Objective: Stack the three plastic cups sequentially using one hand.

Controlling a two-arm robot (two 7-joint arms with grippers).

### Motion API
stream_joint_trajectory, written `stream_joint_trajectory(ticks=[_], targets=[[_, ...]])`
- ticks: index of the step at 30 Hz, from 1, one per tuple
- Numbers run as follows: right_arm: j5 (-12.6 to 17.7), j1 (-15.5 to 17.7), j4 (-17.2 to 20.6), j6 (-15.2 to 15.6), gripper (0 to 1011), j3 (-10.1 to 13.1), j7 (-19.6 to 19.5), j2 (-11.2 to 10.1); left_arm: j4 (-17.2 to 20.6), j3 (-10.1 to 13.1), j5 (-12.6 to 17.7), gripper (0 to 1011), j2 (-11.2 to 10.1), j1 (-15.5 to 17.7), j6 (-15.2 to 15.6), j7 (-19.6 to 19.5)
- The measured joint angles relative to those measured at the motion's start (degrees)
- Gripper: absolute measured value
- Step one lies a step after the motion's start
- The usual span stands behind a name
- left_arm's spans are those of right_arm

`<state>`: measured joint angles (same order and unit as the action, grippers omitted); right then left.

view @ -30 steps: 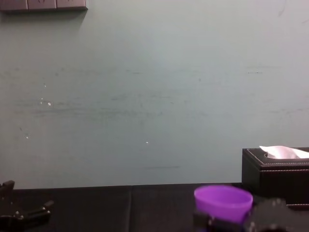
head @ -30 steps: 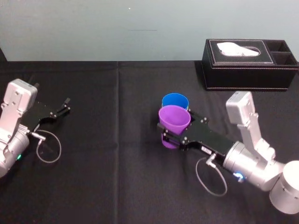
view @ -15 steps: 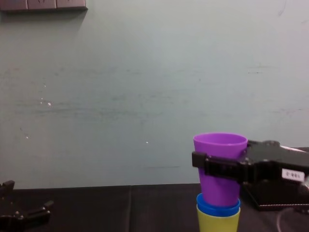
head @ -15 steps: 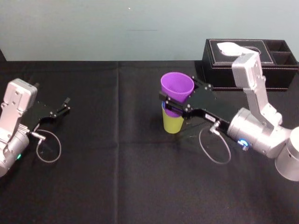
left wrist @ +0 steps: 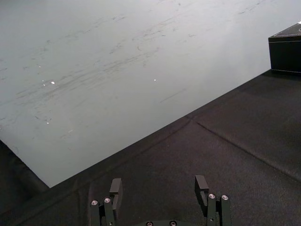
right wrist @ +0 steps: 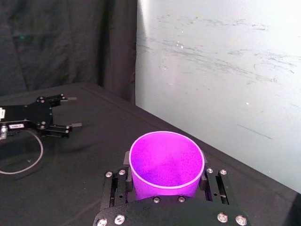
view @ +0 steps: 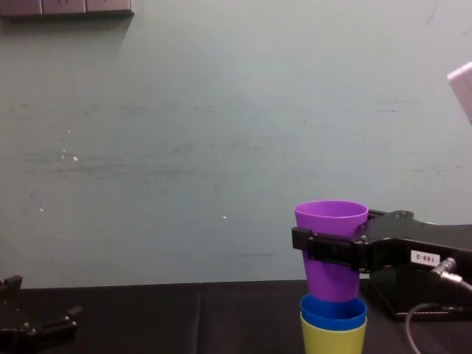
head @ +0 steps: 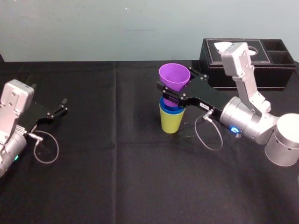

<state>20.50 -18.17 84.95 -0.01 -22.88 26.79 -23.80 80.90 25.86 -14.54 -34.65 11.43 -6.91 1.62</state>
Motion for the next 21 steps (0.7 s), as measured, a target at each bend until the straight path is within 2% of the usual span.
stream_joint_trajectory(ticks=[7,21], targets=[[-0.69,-1.28,-3.77,-1.89,743,-0.46,0.23,1.31,0.00,0.00,0.00,1011,0.00,0.00,0.00,0.00],[-1.66,-2.16,-7.60,-3.62,743,-0.70,0.70,2.62,0.00,0.00,0.00,1011,0.00,0.00,0.00,0.00]])
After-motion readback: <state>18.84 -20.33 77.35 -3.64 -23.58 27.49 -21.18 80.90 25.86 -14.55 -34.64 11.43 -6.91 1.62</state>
